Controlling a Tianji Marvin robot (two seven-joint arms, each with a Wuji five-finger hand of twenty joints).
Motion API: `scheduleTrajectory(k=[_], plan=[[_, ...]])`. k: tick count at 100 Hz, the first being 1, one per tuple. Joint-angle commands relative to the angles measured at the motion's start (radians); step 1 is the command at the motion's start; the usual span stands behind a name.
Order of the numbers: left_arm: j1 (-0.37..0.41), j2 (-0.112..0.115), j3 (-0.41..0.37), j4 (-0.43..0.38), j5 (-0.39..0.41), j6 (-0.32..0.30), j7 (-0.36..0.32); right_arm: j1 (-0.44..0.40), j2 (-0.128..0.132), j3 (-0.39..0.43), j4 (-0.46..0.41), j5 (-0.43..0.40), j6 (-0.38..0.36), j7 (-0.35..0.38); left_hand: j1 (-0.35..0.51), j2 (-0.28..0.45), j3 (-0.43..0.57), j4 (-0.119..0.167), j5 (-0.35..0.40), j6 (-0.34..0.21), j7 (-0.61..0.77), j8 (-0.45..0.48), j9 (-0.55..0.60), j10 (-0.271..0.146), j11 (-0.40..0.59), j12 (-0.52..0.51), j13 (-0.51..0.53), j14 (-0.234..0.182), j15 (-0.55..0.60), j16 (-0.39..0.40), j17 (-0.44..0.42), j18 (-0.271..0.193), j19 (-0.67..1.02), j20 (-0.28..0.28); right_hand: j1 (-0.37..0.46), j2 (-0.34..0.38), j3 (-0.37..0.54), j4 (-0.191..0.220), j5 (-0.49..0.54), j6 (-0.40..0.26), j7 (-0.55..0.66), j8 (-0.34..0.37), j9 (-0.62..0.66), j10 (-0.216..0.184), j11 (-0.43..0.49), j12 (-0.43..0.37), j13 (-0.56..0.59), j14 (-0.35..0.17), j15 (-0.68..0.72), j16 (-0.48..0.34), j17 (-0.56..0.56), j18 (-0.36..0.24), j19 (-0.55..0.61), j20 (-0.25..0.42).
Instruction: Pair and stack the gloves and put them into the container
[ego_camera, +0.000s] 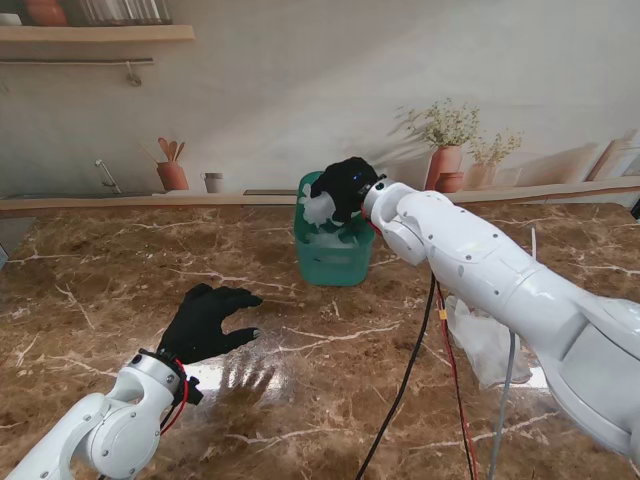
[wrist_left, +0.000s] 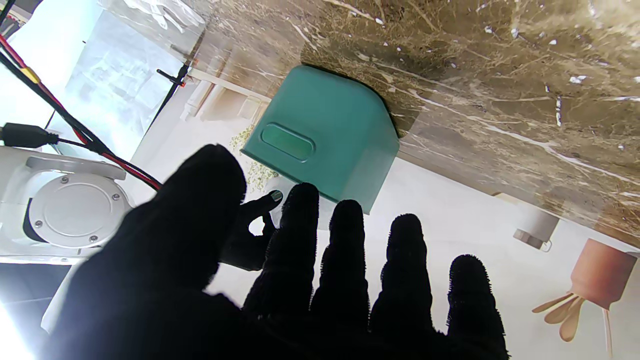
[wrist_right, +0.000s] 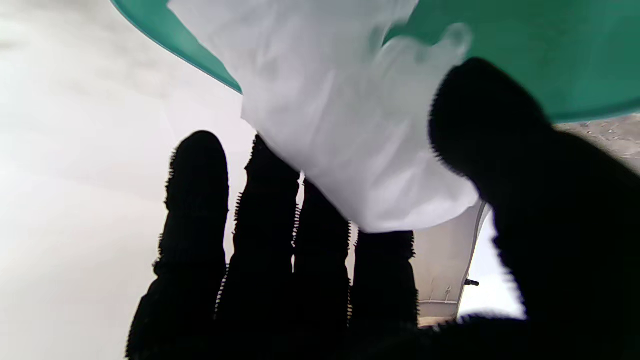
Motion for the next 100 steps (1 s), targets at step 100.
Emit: scheduleTrajectory(k=[100], plan=[[-0.063,-0.015,0.038,0.070,-0.120,-0.065,0.032,-0.695,0.185,0.744,-0.668,-0.372,-0.035,0.096,0.037,0.190,-0.475,0.063,-0.011,0.024,-0.060,-0.031,-0.086,-0.006,-0.028,-0.015,-0.069,-0.053,-0.032,-0.063,0.043,-0.099,0.047,-0.332,-0.192,0.286,-0.250,0.083,-0.093,0.006,-0.085,-0.057,-0.092,-0.011,-0.124,-0.083,-0.214,0.014,-0.226,-0.158,-0.217,-0.001,-0.336,-0.053]])
